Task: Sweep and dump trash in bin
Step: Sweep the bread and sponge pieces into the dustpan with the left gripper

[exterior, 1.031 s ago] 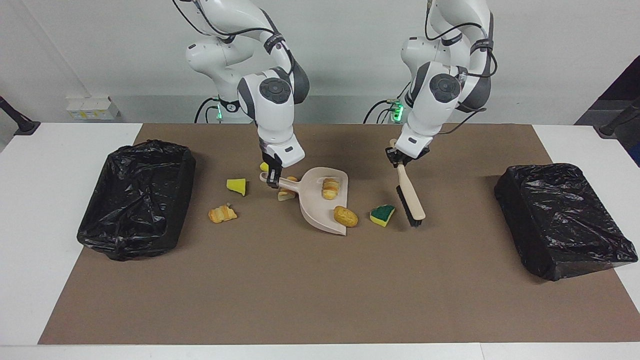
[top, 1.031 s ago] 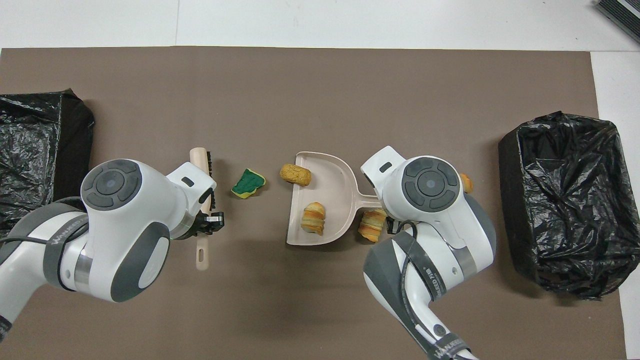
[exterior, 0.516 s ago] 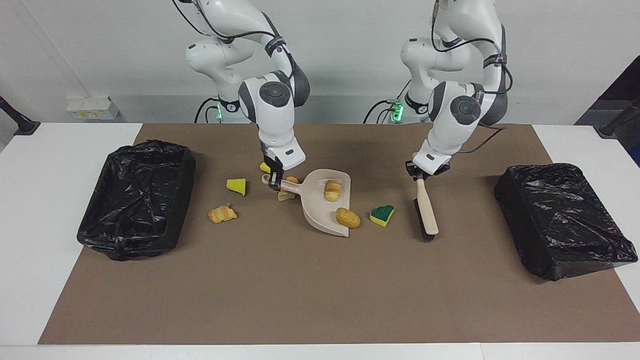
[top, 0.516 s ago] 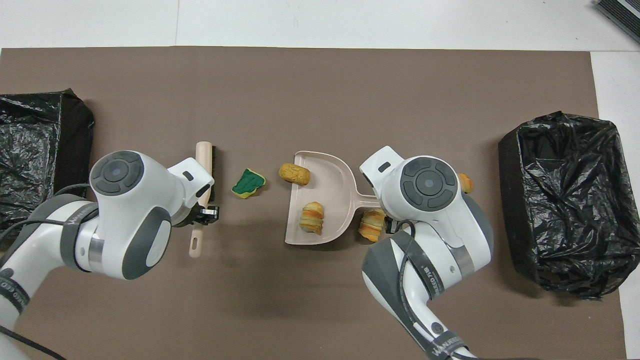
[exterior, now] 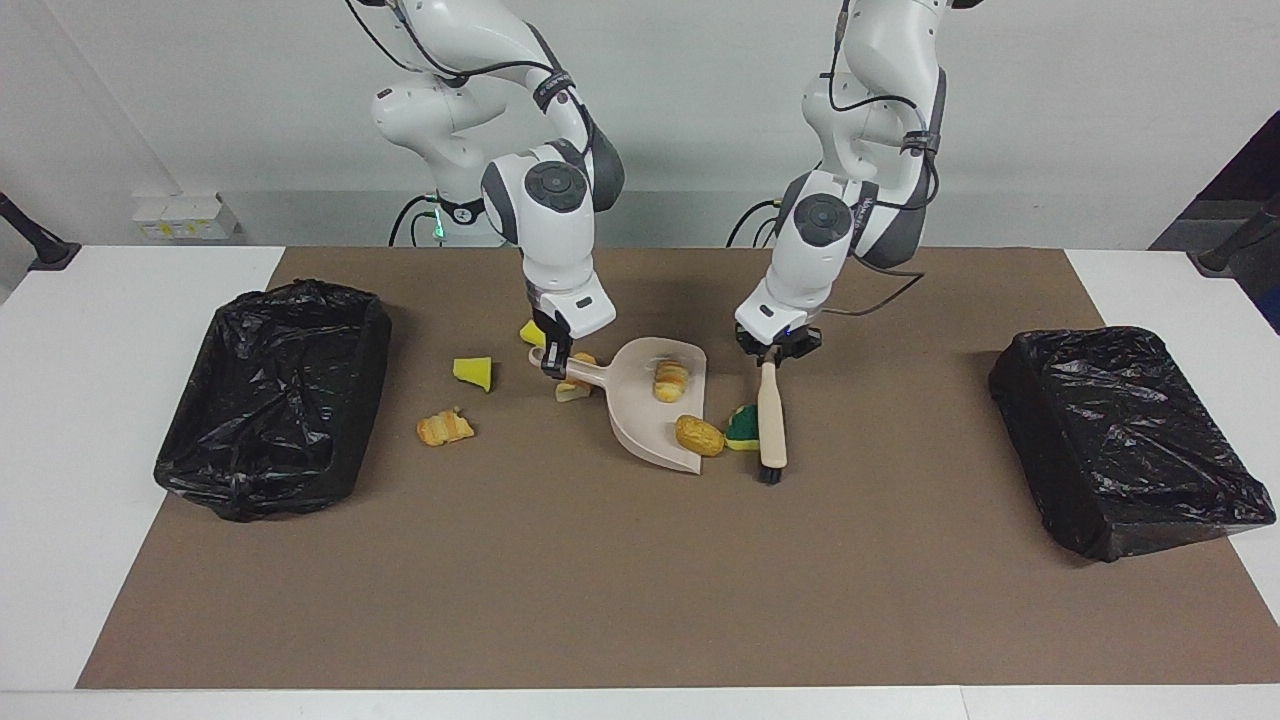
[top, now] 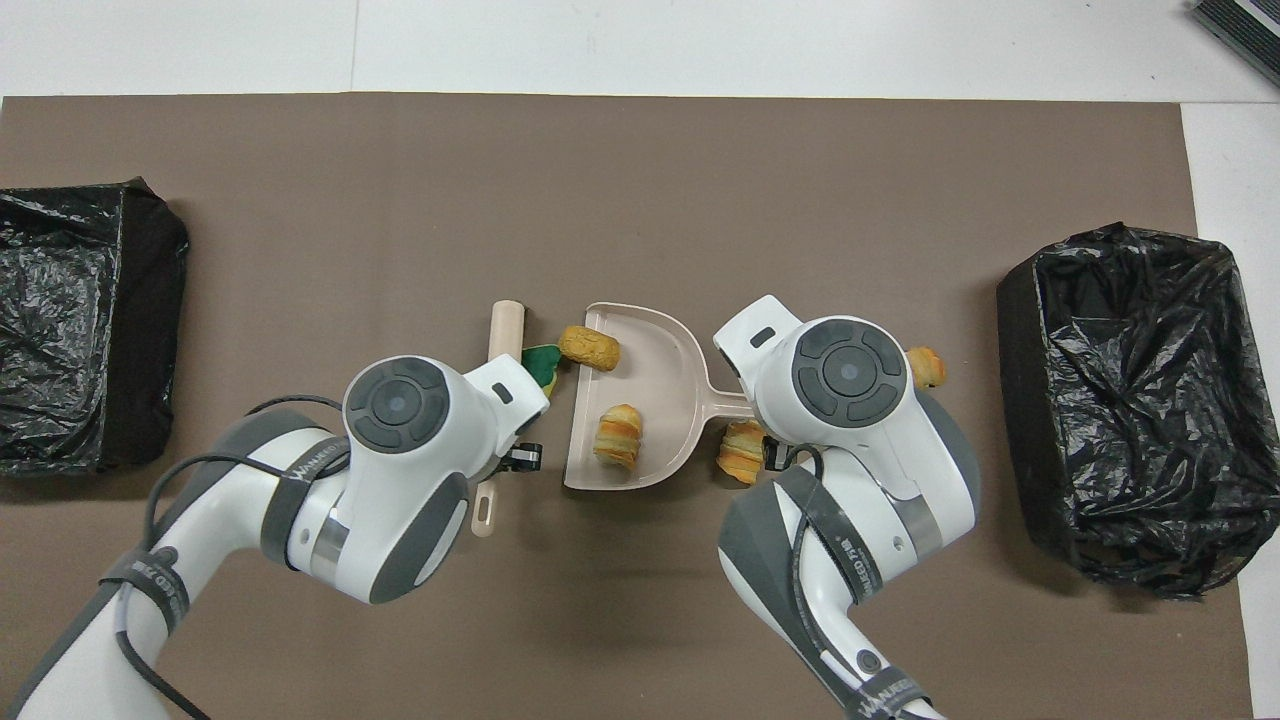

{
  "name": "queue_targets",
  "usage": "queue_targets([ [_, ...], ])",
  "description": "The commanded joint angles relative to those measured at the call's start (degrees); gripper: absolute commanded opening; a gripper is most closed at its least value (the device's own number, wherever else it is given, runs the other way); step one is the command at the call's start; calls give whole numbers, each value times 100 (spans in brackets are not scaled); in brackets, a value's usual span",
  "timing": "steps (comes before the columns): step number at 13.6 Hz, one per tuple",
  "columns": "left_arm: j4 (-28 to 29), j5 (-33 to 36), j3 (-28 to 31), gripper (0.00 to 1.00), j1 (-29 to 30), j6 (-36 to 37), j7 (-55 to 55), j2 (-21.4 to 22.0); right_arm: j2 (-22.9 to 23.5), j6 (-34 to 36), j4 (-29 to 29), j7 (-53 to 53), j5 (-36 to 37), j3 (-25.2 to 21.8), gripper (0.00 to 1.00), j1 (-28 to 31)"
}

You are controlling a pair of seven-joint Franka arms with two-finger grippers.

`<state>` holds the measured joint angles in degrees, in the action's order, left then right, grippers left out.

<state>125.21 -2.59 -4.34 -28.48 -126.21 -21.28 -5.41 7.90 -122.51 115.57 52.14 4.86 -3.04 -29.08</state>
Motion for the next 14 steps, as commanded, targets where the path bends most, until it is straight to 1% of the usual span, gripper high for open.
queue_targets([
  [1,4,4,56,0,-561,-35,-289,14,-52,-80,80,-274,-152,13,0,8],
  [4,-101,-337,-40,0,-931,-17,-675,40,-69,-115,159,-222,-196,13,0,52],
  [6,-320,-373,-110,0,-940,61,-1016,84,-61,-255,168,-161,-423,13,0,87],
  [7,-513,-374,-198,0,-949,305,-1393,76,-52,-360,168,-56,-494,13,0,96],
  [8,-549,-365,-277,0,-932,586,-1649,93,-17,-396,150,119,-678,13,0,165],
  [10,-550,-321,-251,0,-862,1053,-1722,154,-8,-432,150,444,-995,5,0,236],
  [12,-532,-303,-199,0,-626,1326,-1722,338,18,-606,159,761,-1092,13,0,359],
  [14,-471,-303,-190,0,-519,1712,-1687,619,45,-678,150,780,-1180,13,0,368],
])
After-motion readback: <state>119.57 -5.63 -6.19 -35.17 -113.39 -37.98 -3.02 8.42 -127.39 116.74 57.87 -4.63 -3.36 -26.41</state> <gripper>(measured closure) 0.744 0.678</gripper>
